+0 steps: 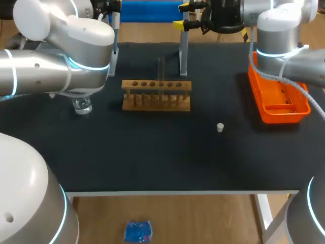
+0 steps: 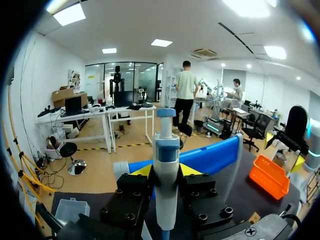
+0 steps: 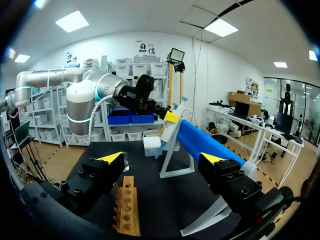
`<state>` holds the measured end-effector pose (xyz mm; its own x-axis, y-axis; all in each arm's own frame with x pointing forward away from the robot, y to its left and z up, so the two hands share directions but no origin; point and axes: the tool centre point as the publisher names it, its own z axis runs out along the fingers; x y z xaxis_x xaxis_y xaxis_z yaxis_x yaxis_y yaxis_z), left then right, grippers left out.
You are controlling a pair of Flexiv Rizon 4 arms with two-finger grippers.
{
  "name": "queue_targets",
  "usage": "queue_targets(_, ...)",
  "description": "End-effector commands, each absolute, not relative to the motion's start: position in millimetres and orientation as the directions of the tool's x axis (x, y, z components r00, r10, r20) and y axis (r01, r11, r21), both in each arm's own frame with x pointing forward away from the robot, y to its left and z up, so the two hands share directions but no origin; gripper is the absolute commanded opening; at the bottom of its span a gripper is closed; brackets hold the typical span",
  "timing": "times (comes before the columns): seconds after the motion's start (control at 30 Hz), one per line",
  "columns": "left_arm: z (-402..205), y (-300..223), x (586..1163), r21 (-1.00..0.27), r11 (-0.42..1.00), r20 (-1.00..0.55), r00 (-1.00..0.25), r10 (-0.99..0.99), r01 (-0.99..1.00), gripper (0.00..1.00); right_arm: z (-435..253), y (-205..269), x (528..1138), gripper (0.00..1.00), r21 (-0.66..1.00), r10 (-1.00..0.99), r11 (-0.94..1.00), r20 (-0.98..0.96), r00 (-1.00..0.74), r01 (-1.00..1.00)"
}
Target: Invert the test tube, pick up the pipette, mount the tip to pipette, aspirate from beaker and dispense into the tube, eject the tip, return the pipette, and cap with the stopper.
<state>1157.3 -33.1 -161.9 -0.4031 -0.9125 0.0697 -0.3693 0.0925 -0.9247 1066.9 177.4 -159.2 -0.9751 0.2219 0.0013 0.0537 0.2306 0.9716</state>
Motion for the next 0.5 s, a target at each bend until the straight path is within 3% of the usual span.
queue_targets(0.03, -165.6, -36.1, 1160.3, -0.92, 0.089, 0.072, -0.389, -0.918, -0.381, 0.0, -158.6, 176.5, 1067.6, 1.0, 0.971, 0.219, 0.234, 0.003, -0.976, 0.055)
queue_targets(0.5, -183.5, -37.2, 1163.7, -0.905, 0.079, 0.089, -0.368, -0.926, -0.418, 0.0, -158.6, 176.5, 1067.6, 1.0, 0.971, 0.219, 0.234, 0.003, -0.976, 0.055)
